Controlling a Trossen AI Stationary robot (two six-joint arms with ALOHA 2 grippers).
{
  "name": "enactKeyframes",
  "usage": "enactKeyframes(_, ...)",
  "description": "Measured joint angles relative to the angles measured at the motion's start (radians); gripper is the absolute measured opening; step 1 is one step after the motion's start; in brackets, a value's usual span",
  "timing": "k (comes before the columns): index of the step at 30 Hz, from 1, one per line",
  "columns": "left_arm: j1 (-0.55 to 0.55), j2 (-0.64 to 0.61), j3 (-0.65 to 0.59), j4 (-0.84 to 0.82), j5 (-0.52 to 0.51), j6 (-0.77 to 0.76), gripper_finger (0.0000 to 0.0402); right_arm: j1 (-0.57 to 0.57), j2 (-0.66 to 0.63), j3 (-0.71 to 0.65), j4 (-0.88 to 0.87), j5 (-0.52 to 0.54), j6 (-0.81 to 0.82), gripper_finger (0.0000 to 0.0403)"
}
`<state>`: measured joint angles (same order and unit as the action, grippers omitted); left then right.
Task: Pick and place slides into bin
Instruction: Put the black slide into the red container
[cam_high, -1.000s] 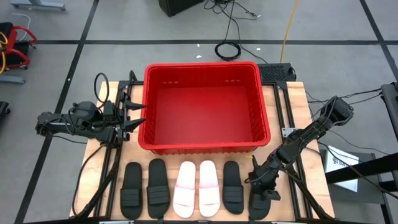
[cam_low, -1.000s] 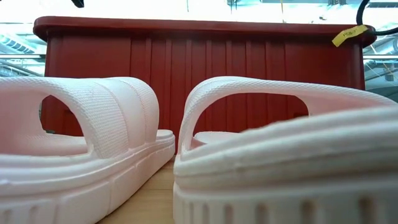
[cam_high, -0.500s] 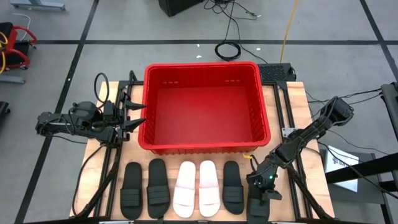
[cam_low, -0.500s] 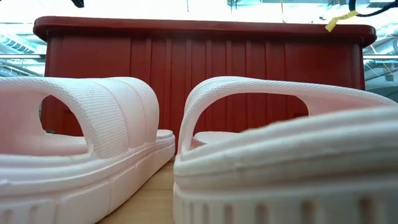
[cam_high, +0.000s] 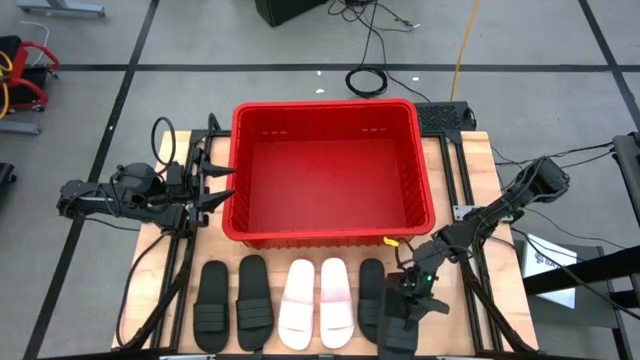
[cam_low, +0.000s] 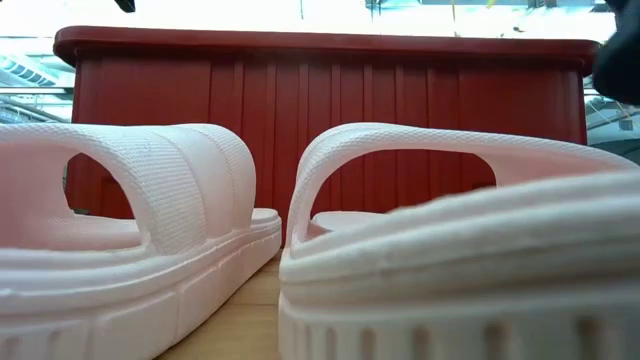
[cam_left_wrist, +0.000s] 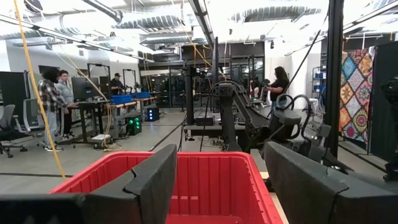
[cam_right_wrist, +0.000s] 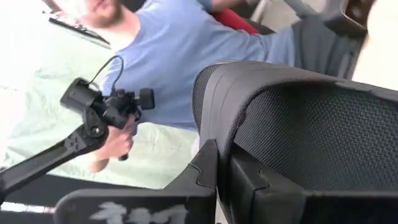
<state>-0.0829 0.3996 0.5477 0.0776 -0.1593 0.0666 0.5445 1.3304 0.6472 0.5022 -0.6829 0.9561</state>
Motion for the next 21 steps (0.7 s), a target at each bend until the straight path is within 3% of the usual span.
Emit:
enactKeyframes(10, 0.000, 0.000, 0.000, 0.000, 0.000, 0.003, 0.0250, -0.045, 0.000, 0.087, -0.005, -0.015, -0.292, 0.0004)
enactKeyframes(21, 0.000, 0.000, 0.000, 0.000, 0.000, 0.003, 0.0250, -0.105, 0.000, 0.159, -0.005, -0.032, -0.769, 0.0004)
